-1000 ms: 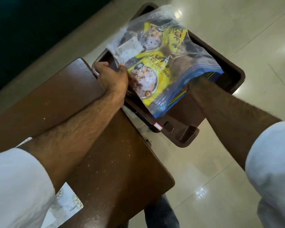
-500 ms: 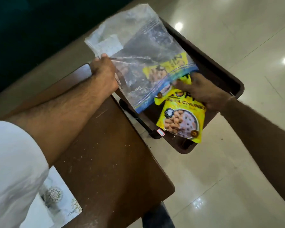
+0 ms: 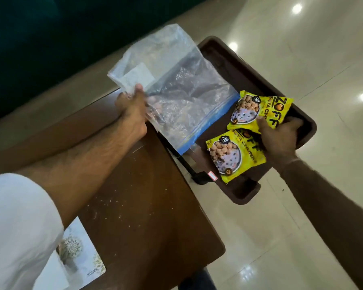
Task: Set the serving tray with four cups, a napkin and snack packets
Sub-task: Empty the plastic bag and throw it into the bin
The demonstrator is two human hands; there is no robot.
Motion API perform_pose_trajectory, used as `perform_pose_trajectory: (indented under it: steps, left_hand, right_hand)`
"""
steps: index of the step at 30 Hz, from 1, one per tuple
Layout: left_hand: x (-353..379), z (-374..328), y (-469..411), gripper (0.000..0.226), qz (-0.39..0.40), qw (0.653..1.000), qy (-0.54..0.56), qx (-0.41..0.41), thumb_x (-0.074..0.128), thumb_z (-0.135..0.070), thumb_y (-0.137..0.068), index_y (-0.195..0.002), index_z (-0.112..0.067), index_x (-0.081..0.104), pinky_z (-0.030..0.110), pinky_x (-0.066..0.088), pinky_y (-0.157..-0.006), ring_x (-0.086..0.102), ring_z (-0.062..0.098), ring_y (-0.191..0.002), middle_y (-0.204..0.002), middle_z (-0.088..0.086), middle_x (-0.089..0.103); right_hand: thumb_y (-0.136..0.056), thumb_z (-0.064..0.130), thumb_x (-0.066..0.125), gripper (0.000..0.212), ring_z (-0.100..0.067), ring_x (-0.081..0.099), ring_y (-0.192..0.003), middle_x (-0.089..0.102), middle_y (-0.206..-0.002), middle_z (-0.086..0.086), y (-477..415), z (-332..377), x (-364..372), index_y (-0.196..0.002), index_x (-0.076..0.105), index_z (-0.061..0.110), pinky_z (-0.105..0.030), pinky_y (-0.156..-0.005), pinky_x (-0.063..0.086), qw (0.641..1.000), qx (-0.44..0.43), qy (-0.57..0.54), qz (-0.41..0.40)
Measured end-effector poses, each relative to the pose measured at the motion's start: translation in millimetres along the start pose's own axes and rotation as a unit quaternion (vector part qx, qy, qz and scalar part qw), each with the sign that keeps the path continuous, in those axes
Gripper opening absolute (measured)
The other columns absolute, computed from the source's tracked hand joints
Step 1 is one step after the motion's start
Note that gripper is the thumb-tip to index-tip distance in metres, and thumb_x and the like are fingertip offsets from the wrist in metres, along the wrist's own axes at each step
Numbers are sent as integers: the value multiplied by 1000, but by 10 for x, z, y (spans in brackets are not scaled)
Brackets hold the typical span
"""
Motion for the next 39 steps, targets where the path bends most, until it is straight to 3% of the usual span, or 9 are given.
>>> perform_pose_trajectory:
  steps: [3, 7, 11, 19, 25, 28, 31, 34, 39]
  left_hand:
    - [-18, 45, 95, 56, 53, 997, -40, -27, 78, -5, -80, -130, 0, 54, 29, 59, -51, 72, 15, -75, -111, 11, 73]
    - [-23, -70, 253, 53, 70, 997, -37, -21, 56, 23, -78, -125, 1, 46, 32, 54, -53, 65, 19, -70, -101, 14, 67]
    - [-195, -438, 453, 34, 150, 988, -10, -29, 45, 26, -83, -109, 6, 55, 24, 44, -46, 60, 17, -57, -70, 7, 72]
    - [-1196, -1412, 742, 49, 237, 969, 59, -31, 54, 16, -87, -135, 4, 50, 30, 52, -74, 70, 14, -73, -88, 8, 76]
    - [-2141, -2244, 1109, 68, 99, 989, 59, 95, 80, -1, -78, -136, -5, 44, 39, 61, -75, 71, 21, -90, -111, 13, 69]
    - [-2740, -2640, 1398, 80, 42, 986, 48, 152, 84, -10, -77, -142, -15, 39, 35, 57, -76, 68, 21, -95, -113, 11, 66]
    - [-3348, -2975, 1683, 70, 43, 982, 34, 181, 86, -15, -76, -134, -21, 47, 37, 57, -75, 68, 22, -94, -110, 10, 68]
    - [-4012, -3225, 2045, 58, 28, 966, -88, 241, 87, -26, -73, -122, -23, 55, 31, 54, -71, 65, 18, -91, -114, 12, 66]
    - [-4966, -3552, 2612, 78, -66, 844, -386, 367, 85, -59, -63, -131, -37, 54, 49, 34, -113, 35, 22, -135, -146, -3, 39]
  right_hand:
    - [-76, 43, 66, 68, -33, 45, -129, 50, -135, -9, 192, 398, 36, -133, 44, 11, -44, -104, 30, 977, -131, 66, -153]
    - [-85, 30, 68, 61, -33, 51, -121, 49, -130, -13, 189, 1077, 395, -134, 41, 5, -37, -99, 40, 953, -300, 42, 24]
    - [-89, 40, 71, 75, -26, 61, -111, 60, -117, -3, 172, 1636, 774, -144, 30, 9, -28, -92, 43, 957, -196, 46, 211]
    - [-80, 37, 82, 82, -29, 68, -113, 66, -125, -14, 808, 2270, 792, -141, 38, 8, -51, -101, 52, 919, -86, -91, 373]
    - [-97, 9, 60, 38, -20, 65, -46, 65, -77, -13, 1829, 3130, 487, -121, 32, 20, -43, -61, 58, 910, -250, -114, 311]
    - [-96, 24, 67, 34, -17, 61, -55, 56, -83, -9, 2557, 3641, 326, -113, 38, 19, -52, -71, 56, 879, -338, -65, 331]
    - [-79, 27, 85, 51, -10, 55, -71, 56, -90, 1, 3260, 4088, 166, -117, 51, 22, -36, -69, 50, 824, -440, 63, 352]
    - [-80, 21, 83, 27, -8, 56, -78, 57, -90, 8, 3973, 4527, 13, -100, 65, 22, -26, -75, 40, 772, -548, 159, 279]
    - [-86, 20, 77, 10, -19, 53, -88, 47, -96, -1, 5201, 5175, -212, -92, 69, 17, -28, -79, 41, 691, -636, 229, 256]
Point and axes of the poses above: each hand's wrist, its own y-axis away from the middle knuckle, its own x-axis out of the palm, z = x × y, the point moved 2 cm from there along -y, towards the middle knuckle
